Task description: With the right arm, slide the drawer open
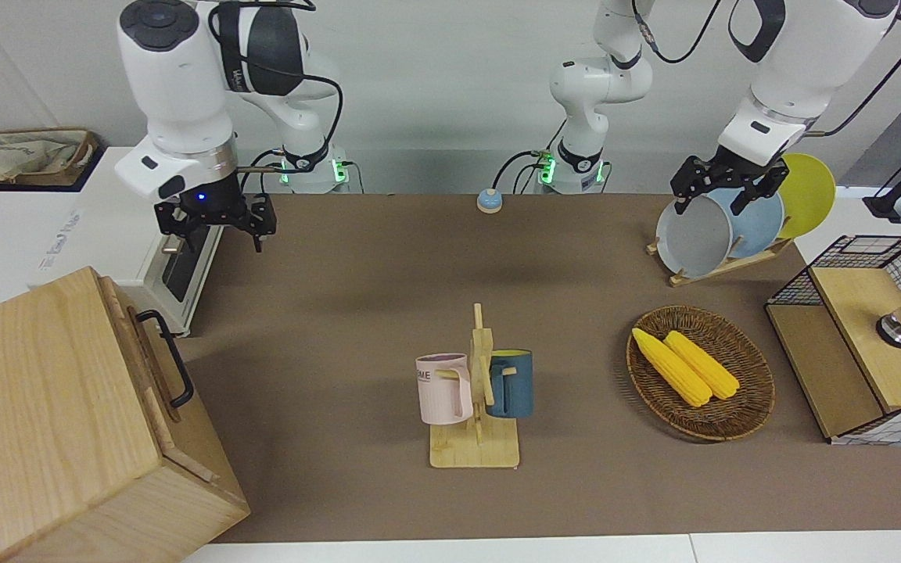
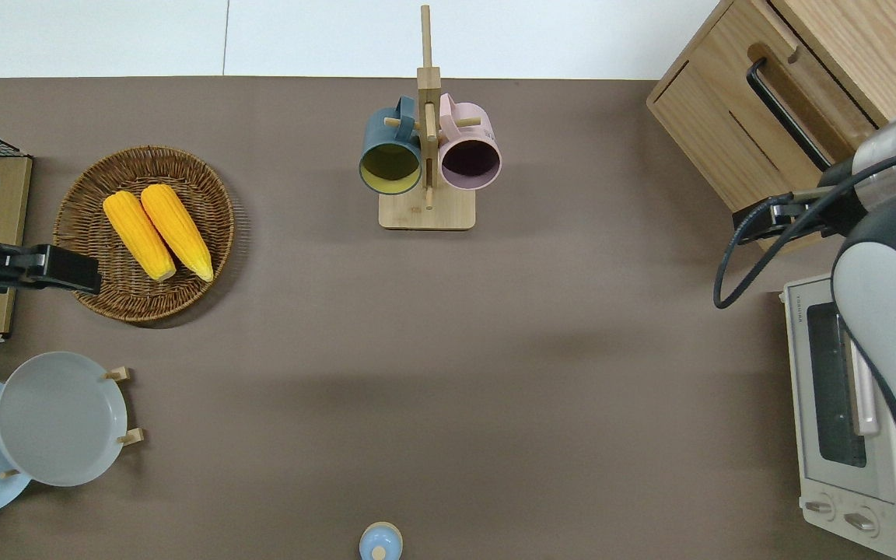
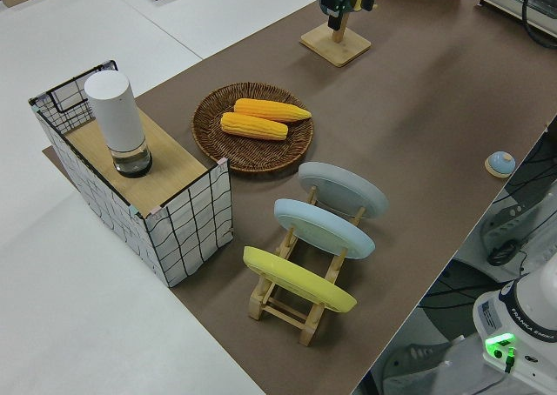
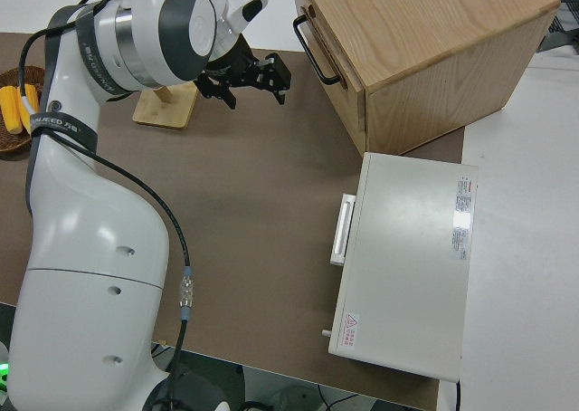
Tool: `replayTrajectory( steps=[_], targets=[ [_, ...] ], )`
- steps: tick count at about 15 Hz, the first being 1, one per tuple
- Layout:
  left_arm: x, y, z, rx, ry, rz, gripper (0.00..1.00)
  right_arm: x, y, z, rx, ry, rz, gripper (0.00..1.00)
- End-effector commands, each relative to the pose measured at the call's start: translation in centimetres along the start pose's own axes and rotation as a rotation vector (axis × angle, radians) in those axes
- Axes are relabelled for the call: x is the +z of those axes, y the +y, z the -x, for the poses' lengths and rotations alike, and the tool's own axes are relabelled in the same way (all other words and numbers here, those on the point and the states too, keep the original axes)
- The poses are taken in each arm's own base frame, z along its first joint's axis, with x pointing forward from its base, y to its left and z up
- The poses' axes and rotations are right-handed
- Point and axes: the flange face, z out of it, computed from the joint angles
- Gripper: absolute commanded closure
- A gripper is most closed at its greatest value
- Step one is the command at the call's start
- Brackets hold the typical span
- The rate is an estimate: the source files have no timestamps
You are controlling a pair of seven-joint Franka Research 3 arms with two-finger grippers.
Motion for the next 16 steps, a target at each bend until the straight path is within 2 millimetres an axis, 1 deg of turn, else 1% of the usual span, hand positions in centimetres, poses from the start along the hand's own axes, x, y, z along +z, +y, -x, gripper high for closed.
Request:
replayTrajectory(
  steps=[1, 2, 3, 4, 5, 6, 9, 10, 14, 16],
  targets=[
    [-0.6, 0.2, 0.3, -0.005, -0.004, -0.018, 0.01, -1.8, -5.5, 0.0, -0.049, 0.038, 0.196, 0.019],
    [-0.6, 0.2, 0.3, -0.005, -0.004, -0.018, 0.01, -1.8, -6.5, 0.0, -0.040, 0.048, 0.242, 0.019],
    [-0.6, 0.2, 0.3, -0.005, -0.004, -0.018, 0.01, -1.9, -8.1, 0.0, -0.054, 0.057, 0.281, 0.019],
    [-0.6, 0.2, 0.3, -0.005, -0.004, -0.018, 0.01, -1.8, -9.0, 0.0, -0.071, 0.063, 0.323, 0.019],
    [-0.6, 0.2, 0.3, -0.005, -0.004, -0.018, 0.01, -1.4, -9.6, 0.1, -0.092, 0.058, 0.382, 0.019],
    [-0.6, 0.2, 0.3, -0.005, -0.004, -0.018, 0.01, -1.2, -10.9, 0.2, -0.123, 0.064, 0.451, 0.019],
    [-0.5, 0.2, 0.3, -0.005, -0.006, -0.018, 0.01, 0.1, -13.6, -0.3, -0.194, 0.080, 0.631, 0.019],
    [-0.5, 0.2, 0.3, -0.005, -0.006, -0.018, 0.01, 0.9, -14.6, -0.4, -0.222, 0.082, 0.692, 0.019],
    [-0.6, 0.2, 0.3, -0.005, -0.004, -0.018, 0.01, 4.2, -17.4, -0.9, -0.287, 0.112, 0.927, 0.019],
    [-0.6, 0.2, 0.3, -0.005, -0.004, -0.018, 0.01, 5.8, -18.1, -1.4, -0.320, 0.133, 1.014, 0.019]
  ],
)
